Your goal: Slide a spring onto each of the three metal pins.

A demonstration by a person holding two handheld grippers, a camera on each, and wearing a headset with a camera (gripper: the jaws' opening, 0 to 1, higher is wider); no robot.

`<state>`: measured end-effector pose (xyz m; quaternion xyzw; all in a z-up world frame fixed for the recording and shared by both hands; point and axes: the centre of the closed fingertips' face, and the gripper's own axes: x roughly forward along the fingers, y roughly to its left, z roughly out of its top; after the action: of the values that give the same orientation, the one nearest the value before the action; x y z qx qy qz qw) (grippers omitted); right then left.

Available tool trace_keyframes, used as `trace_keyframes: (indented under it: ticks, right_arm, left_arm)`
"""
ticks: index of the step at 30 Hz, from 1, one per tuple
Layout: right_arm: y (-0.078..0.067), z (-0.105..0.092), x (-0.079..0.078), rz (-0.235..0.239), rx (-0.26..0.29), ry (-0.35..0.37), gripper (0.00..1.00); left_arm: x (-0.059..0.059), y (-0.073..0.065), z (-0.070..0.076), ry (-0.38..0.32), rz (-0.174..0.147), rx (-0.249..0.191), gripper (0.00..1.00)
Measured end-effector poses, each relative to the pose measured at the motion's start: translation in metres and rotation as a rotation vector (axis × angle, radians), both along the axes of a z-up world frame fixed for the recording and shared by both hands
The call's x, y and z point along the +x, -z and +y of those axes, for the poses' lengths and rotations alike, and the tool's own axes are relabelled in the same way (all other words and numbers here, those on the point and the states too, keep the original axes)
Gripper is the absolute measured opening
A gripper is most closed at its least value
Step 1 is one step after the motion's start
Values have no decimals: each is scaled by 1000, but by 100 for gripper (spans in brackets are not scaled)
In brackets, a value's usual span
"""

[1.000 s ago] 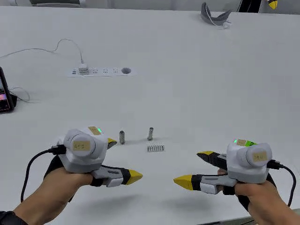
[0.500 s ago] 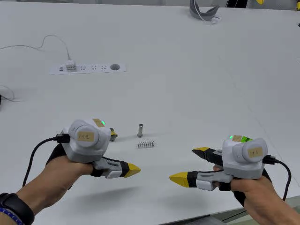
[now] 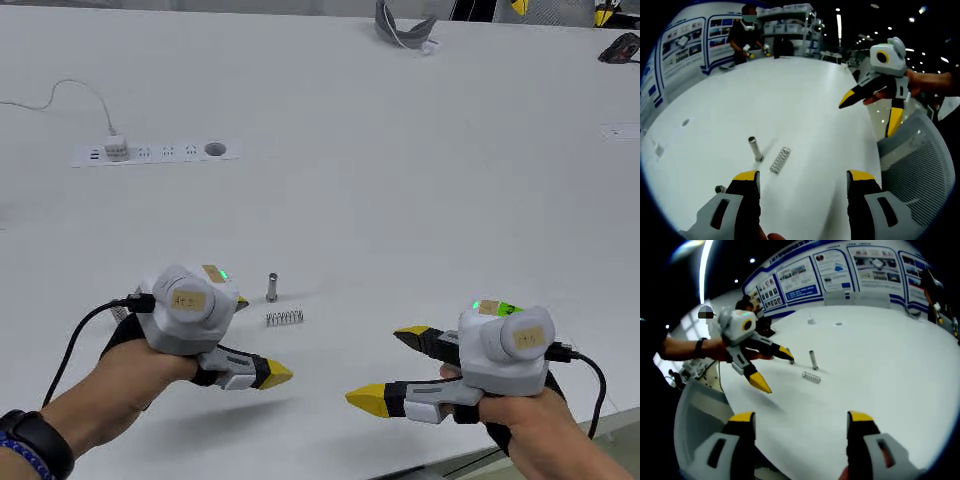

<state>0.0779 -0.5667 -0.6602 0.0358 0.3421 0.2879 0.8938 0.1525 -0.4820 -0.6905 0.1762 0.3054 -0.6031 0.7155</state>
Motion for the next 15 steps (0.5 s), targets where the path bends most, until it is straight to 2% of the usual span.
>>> trace_keyframes:
  ticks: [10, 15]
  right_arm:
    - [2, 0, -3, 9, 0, 8, 75]
    - [2, 6, -9, 18, 3, -8, 75]
  left_arm:
    - [8, 19, -21, 1, 17, 8, 66]
    - [18, 29, -26, -32, 16, 19, 59]
